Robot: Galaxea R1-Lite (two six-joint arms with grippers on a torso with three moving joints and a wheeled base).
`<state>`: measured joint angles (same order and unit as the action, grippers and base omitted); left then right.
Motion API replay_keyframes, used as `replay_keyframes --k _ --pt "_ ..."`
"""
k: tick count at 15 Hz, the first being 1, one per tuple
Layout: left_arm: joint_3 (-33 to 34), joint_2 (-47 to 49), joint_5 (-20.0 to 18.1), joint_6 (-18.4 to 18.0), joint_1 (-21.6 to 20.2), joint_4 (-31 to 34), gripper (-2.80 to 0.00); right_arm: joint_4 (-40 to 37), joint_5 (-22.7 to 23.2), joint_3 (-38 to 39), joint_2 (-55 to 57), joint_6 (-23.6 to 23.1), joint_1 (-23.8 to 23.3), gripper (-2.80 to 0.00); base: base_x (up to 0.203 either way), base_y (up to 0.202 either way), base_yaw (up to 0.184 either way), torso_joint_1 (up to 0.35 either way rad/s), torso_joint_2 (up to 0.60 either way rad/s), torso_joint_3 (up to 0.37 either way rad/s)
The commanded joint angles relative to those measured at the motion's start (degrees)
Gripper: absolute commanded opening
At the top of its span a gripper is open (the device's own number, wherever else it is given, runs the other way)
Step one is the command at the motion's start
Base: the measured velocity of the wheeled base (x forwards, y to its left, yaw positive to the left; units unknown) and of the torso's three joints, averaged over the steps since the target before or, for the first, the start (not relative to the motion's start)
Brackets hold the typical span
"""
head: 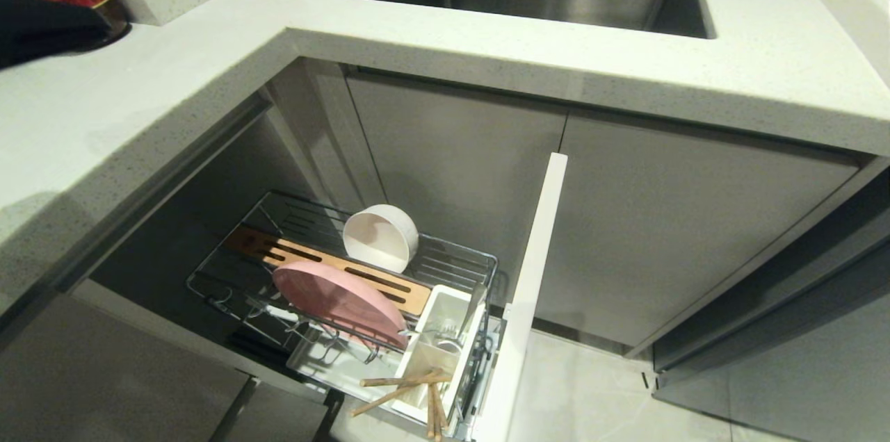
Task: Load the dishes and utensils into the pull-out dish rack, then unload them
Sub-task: Take the plate out of the cupboard
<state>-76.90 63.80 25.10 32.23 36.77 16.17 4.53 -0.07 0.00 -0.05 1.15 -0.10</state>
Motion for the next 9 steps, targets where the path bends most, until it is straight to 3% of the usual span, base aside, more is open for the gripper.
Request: replay_keyframes --k 1,7,9 --pt "2.08 6.85 6.4 3.44 5.09 3.25 -2.8 0.04 -0.01 1.5 0.05 0.0 0.01 -2.8 0.0 0.0 0.0 0.0 0.0 0.0" --pt "3.55 14.13 7.98 15.38 8.86 16.32 -2.8 0.04 0.05 1.57 0.05 0.0 0.01 -2.8 0.0 0.0 0.0 0.0 0.0 0.0" --pt "4.25 16.81 8.16 18.95 9.44 17.86 -2.8 0.04 0.0 1.58 0.05 0.0 0.01 -2.8 0.0 0.0 0.0 0.0 0.0 0.0"
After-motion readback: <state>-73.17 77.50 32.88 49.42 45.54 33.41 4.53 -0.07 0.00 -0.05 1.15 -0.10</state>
